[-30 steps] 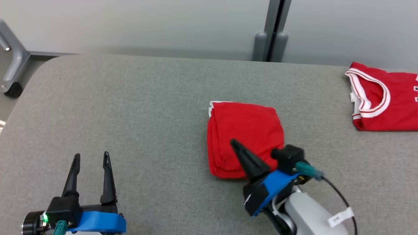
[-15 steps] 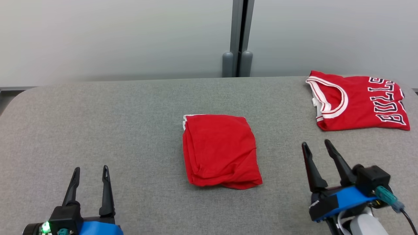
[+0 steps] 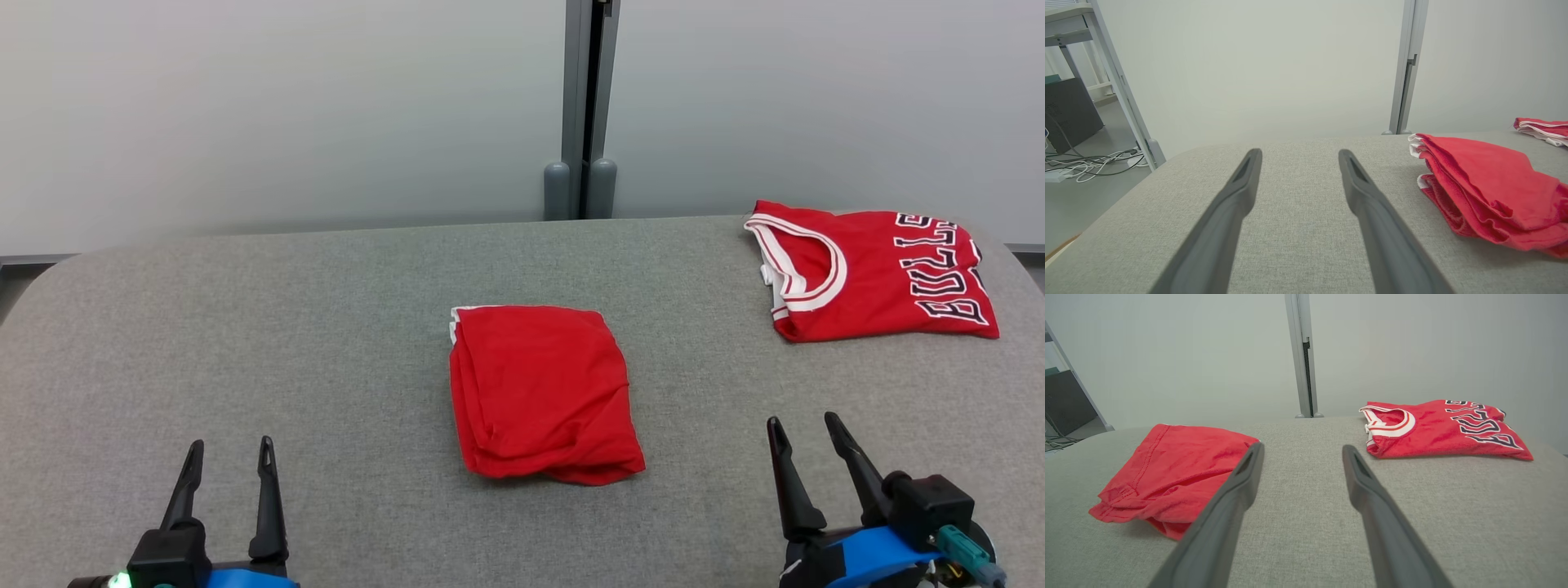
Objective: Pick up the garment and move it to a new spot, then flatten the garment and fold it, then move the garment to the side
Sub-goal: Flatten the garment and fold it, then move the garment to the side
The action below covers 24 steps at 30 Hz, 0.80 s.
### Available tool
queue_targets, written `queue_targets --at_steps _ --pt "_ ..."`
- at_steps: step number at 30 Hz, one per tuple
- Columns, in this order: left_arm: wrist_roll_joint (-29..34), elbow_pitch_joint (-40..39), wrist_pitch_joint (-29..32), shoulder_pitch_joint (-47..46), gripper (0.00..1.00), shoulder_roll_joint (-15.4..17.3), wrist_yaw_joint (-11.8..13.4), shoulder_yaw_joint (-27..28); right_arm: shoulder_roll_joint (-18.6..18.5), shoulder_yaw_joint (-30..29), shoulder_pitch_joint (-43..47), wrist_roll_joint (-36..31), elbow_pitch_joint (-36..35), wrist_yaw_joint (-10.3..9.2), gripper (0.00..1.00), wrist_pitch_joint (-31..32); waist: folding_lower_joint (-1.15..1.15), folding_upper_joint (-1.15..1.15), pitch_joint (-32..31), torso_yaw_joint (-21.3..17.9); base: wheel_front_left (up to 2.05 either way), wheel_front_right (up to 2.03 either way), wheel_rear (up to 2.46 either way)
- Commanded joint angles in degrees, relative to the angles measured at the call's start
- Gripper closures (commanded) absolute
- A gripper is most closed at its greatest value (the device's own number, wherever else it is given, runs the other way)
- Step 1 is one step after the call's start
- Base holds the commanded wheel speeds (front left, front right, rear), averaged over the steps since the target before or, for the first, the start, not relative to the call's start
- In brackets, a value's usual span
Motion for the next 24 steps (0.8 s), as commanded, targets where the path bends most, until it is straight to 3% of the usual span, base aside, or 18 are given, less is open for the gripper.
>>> queue_targets --at_steps 1,24 --pt "-0.08 0.4 -0.22 0.14 0.0 0.25 0.28 -0.13 0.26 -0.15 1.03 -0.53 0.19 0.02 0.0 0.21 0.01 0.01 -0.12 0.11 0.0 0.0 0.0" --pt "-1.4 -3.27 4.66 0.76 0.0 1.31 1.67 -0.79 0.42 0.12 0.27 -0.05 -0.05 0.02 0.0 2.64 0.01 0.01 0.09 0.85 0.0 0.0 0.0"
